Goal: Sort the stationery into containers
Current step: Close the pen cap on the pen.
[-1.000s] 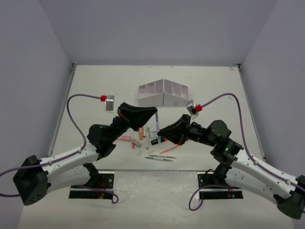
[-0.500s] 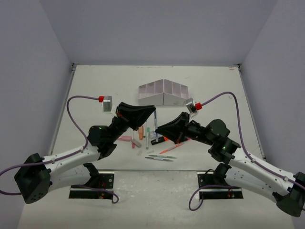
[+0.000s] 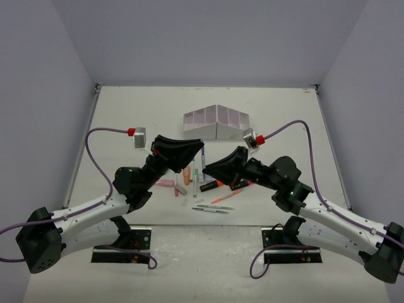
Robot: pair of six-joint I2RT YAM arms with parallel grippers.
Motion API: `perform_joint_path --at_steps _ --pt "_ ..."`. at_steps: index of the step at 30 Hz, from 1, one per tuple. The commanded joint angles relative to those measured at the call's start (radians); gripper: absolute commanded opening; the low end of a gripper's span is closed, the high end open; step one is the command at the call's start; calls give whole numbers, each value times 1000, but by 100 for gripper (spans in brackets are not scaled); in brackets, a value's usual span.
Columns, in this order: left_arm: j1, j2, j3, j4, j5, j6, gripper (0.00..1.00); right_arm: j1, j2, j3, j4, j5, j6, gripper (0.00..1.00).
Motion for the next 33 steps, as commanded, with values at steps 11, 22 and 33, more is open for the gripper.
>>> perform_joint_path --at_steps 11,22,33 --pt "-5 -60 83 -229 81 93 17 -3 -14 58 54 -19 -64 0" --pt "-5 -43 101 -237 151 105 0 -3 -11 97 -18 -9 -90 0" --pt "-5 -48 84 -158 230 96 0 -3 101 200 -49 -147 -129 44"
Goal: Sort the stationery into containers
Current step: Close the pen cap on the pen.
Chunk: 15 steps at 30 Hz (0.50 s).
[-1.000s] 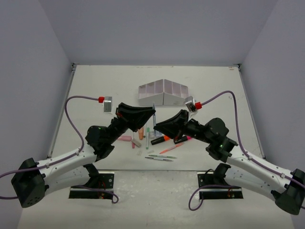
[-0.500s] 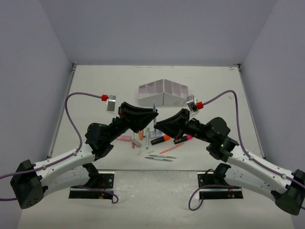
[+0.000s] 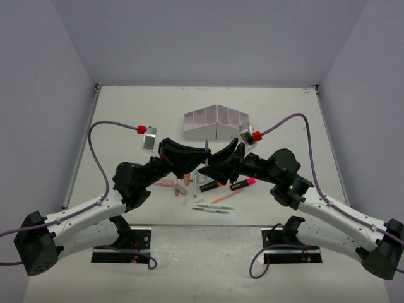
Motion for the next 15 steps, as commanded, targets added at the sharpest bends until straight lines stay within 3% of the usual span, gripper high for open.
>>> perform_joint_path --at_steps 1,5,8,10,11,13,14,15 --pt "0 -5 14 53 46 4 0 4 56 107 -10 -72 -42 39" --pt "1 -37 -2 47 21 7 0 4 80 139 -47 -80 -61 0" --pt "1 -62 1 9 -3 31 1 4 74 121 -34 -86 -58 0" --pt "1 -73 16 -37 -18 55 17 4 70 108 -30 -92 -59 0" --pt "1 -76 22 -54 -19 67 19 4 70 106 -30 -94 -60 0" --pt "1 -81 50 -108 -28 99 48 4 65 105 -46 -101 -68 0" --pt "1 -87 70 -146 -33 119 58 4 61 107 -61 -97 -77 0" --pt "1 -91 81 -167 -39 131 59 4 58 107 -70 -95 -83 0"
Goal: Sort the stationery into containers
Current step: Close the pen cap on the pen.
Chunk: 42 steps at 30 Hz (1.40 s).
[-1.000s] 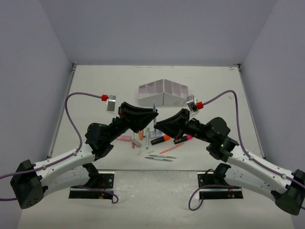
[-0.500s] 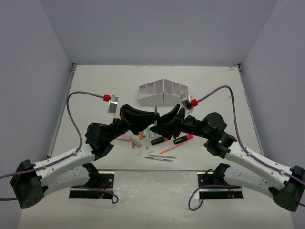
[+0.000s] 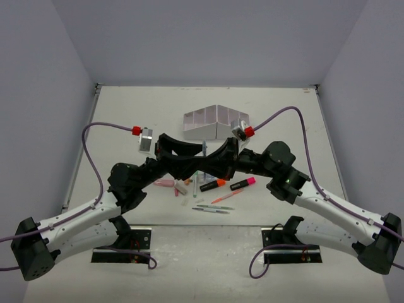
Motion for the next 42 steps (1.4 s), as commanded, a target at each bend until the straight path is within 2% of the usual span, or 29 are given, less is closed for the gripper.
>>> perform_joint_path --at_steps 1,6,12,17,22,24,26,34,42 --pt "2 -31 84 -107 -45 90 60 1 -21 11 -25 -16 -47 0" --pt "2 -43 162 -229 -100 158 62 1 -22 13 -79 0 -70 0" --pt "2 -26 210 -268 -91 179 55 1 -11 21 -117 -7 -79 0" --pt "2 3 227 -276 -75 178 29 1 -10 37 -140 -10 -86 0" --pt "2 24 225 -275 -41 154 21 1 -9 64 -163 4 -94 0" --pt "2 29 218 -271 -28 144 6 1 -6 75 -172 16 -100 0" --pt "2 30 213 -271 -18 133 0 1 -2 88 -181 36 -104 0" --pt "2 22 145 -285 22 80 0 -11 36 255 -255 159 -144 0" --pt "-27 24 13 -232 58 17 0 -98 172 552 -336 119 -167 0"
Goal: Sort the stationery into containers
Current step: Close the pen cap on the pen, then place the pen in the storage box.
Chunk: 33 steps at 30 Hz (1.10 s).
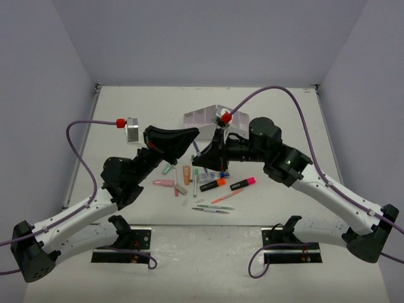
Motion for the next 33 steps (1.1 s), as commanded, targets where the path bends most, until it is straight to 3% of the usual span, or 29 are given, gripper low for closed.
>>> perform_joint_path --at_steps 1,6,9,12,17,23,25,27,28,32,33 --pt "-65 18 -114 -127 178 -63 0 -87 56 261 179 97 3 0" --pt "-97 -35 -126 -187 126 -56 0 -109 100 316 183 85 -7 0" --pt "-97 -70 -49 -327 15 15 0 -106 122 241 176 21 -52 0" --pt "-97 -48 112 -453 11 104 0 -91 148 103 229 -34 -16 0" --pt "-97 59 254 -424 105 133 0 -34 196 -61 405 -92 64 0" --pt "-97 86 284 -421 71 127 0 -39 171 -103 391 2 45 0" --pt "-97 41 285 -455 -53 139 39 -58 167 -130 382 31 39 0" --pt "-97 -3 313 -552 -231 128 89 -68 172 -150 370 132 25 0" --pt "-97 -21 342 -630 -347 110 100 -74 176 -164 361 188 18 0" --pt "-97 -53 487 -1017 -835 8 100 -155 191 -195 336 430 27 0" --pt "-96 -54 506 -1075 -886 -8 100 -184 199 -188 320 488 29 0"
